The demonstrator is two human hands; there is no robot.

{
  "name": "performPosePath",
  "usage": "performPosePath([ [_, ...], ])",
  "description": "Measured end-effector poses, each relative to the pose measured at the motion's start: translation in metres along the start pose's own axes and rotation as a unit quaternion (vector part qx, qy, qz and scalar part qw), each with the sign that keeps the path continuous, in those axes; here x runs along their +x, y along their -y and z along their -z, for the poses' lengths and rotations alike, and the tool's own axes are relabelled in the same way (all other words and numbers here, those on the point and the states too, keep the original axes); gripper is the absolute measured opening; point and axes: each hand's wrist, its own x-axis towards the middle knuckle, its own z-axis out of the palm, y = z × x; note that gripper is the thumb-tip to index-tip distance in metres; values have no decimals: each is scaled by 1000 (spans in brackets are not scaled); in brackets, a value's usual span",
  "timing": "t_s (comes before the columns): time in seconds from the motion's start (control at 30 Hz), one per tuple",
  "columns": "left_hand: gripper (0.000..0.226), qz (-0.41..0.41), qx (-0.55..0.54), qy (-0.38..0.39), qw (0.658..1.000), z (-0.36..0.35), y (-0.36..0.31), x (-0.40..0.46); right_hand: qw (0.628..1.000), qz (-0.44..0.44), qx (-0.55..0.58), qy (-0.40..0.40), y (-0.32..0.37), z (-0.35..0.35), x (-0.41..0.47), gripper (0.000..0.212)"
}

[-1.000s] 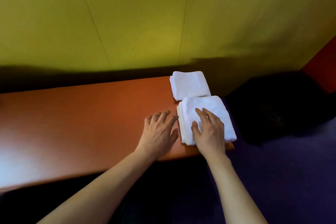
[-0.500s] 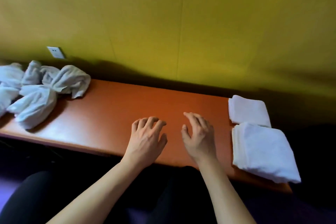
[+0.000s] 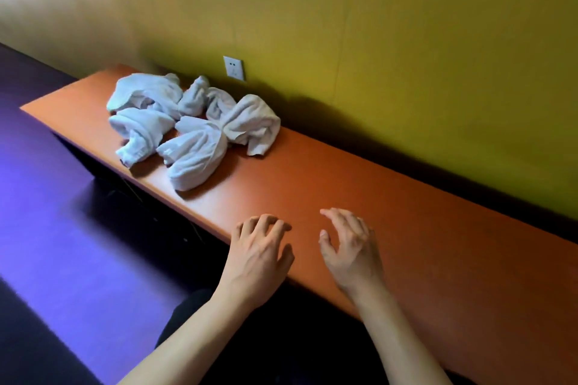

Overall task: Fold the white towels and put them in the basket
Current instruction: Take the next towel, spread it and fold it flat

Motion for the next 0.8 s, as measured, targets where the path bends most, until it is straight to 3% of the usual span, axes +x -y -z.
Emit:
performPosePath([
  [0.4, 37, 111, 50, -14, 992, -31, 173, 77, 993, 44, -1, 107, 73, -131, 117, 40],
  [0.53, 54, 133, 56, -26, 989, -49, 213, 113, 991, 46, 4, 122, 82, -158, 144, 42],
  [0.7, 81, 168, 122, 42, 977, -67, 259, 158, 991, 60, 4, 117, 79, -166, 160, 42],
  [0.8, 65, 174, 136, 71, 973, -71, 271, 164, 991, 57, -10, 121, 72, -167, 159, 43],
])
